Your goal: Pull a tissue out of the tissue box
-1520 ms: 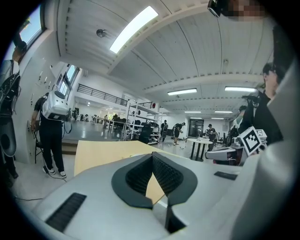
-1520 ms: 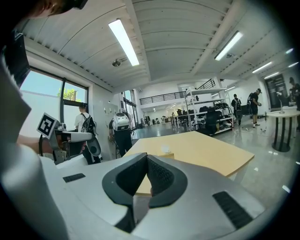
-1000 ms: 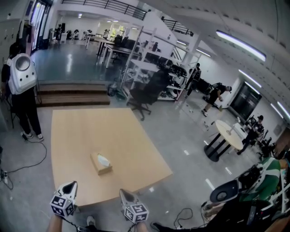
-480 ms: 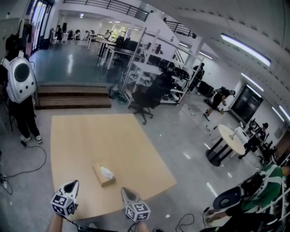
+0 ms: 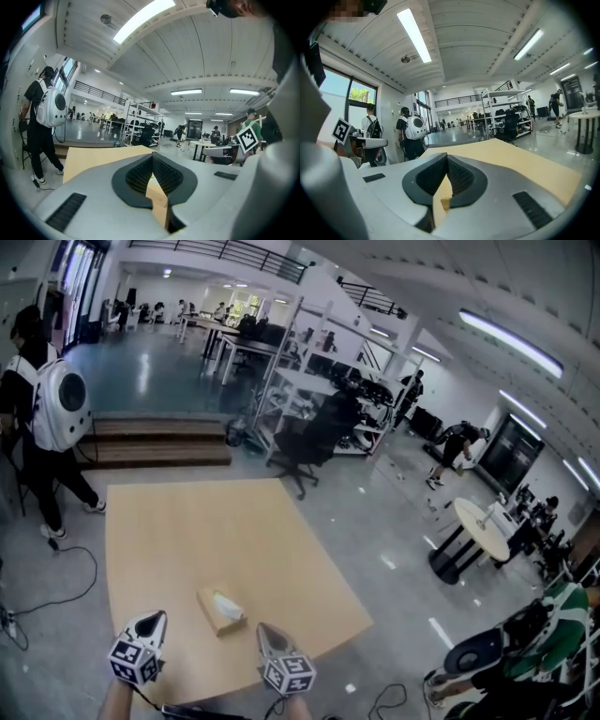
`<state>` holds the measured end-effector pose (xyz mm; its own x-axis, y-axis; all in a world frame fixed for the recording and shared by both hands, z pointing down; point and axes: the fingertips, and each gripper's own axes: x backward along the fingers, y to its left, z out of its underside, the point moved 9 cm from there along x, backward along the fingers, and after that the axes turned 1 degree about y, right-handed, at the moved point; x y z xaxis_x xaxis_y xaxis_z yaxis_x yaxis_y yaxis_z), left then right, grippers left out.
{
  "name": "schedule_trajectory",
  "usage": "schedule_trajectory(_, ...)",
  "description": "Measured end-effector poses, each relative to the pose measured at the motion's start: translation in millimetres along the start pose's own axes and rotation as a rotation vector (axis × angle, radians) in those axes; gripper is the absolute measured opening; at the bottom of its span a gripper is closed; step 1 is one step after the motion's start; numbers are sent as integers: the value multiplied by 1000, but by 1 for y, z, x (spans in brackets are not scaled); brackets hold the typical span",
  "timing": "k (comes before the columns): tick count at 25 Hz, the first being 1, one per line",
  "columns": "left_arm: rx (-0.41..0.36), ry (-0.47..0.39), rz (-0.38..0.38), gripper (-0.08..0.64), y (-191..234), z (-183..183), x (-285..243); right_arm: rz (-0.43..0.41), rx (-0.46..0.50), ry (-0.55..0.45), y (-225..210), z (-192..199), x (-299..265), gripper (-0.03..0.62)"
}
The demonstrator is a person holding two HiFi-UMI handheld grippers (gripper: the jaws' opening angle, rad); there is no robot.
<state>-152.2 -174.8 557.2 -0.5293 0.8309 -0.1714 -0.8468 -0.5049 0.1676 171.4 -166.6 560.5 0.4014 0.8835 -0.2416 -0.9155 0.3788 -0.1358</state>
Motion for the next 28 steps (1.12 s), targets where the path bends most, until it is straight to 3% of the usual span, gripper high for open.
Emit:
schedule_trajectory(10,25,21,-1,8,11,2,-19,-7,19,33,-11,-4,-18,12)
schedule_trajectory(28,46,66,-13,8,29,34,-66,-19,44,78,-37,27,-74,12)
